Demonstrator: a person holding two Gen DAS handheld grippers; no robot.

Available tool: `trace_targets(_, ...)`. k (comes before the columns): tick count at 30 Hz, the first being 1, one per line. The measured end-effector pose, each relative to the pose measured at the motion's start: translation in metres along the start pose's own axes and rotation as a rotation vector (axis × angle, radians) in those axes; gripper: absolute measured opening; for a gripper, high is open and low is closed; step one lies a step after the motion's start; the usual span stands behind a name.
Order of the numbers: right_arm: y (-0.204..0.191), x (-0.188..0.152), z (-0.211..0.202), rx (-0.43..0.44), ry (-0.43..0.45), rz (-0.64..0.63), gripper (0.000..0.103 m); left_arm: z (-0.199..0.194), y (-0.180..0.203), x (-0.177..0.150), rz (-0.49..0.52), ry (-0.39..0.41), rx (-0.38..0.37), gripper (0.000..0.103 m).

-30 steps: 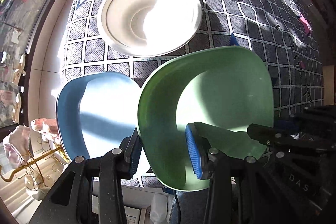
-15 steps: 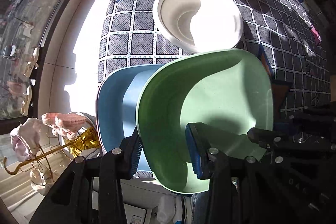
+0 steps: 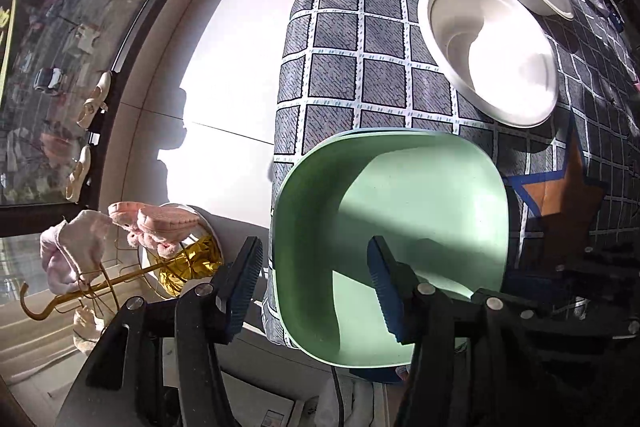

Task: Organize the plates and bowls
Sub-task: 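Carry the green plate and lower it onto the blue plate stack, then open the right tool and grasp a white paper bowl rim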

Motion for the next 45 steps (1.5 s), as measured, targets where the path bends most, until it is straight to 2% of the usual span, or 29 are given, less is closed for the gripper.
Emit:
trace_targets(1, 0.005, -0.001, -0.005, -0.019, 0.009, -0.002, 0.053, -0.001, -0.001, 0.0, -0.014, 0.008, -0.001, 0.072)
trace_targets(2, 0.009, -0.002, -0.008, -0.05, 0.026, -0.012, 0.072, -0.002, -0.004, 0.002, -0.036, 0.02, -0.012, 0.076)
trace_targets(3, 0.017, -0.009, -0.017, -0.058, 0.045, -0.016, 0.077, -0.003, -0.004, 0.002, -0.048, 0.018, -0.028, 0.08)
trace_targets(8, 0.064, -0.037, -0.046, -0.07, 0.078, 0.102, 0.077, -0.01, 0.008, 0.002, -0.048, 0.006, -0.078, 0.08)
trace_targets(15, 0.13, -0.07, -0.063, -0.098, 0.102, 0.291, 0.077, -0.025, 0.06, 0.006, 0.02, -0.01, -0.175, 0.08)
trace_targets(20, 0.153, -0.076, -0.068, -0.114, 0.111, 0.353, 0.077, -0.028, 0.101, 0.007, 0.097, -0.032, -0.202, 0.08)
trace_targets(25, 0.166, -0.072, -0.079, -0.111, 0.138, 0.379, 0.077, -0.037, 0.124, 0.017, 0.123, -0.026, -0.211, 0.08)
trace_targets(30, 0.184, -0.059, -0.097, -0.122, 0.156, 0.375, 0.077, -0.042, 0.12, 0.044, 0.093, 0.004, -0.187, 0.08)
trace_targets(36, 0.192, -0.021, -0.114, -0.147, 0.194, 0.356, 0.077, -0.041, 0.103, 0.086, 0.002, 0.039, -0.164, 0.08)
trace_targets(45, 0.18, 0.034, -0.111, -0.17, 0.195, 0.271, 0.077, -0.01, 0.079, 0.123, -0.081, 0.019, -0.1, 0.08)
Point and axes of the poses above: each gripper's, at about its wrist camera, not at the fingertips, and z roughly the way its jaws point, y to its right, x to its top, the point moved 8 cm from there along z, roughly the way its jaws point, and after that the axes turned 8 degrees about -z, right-handed, at the moved point
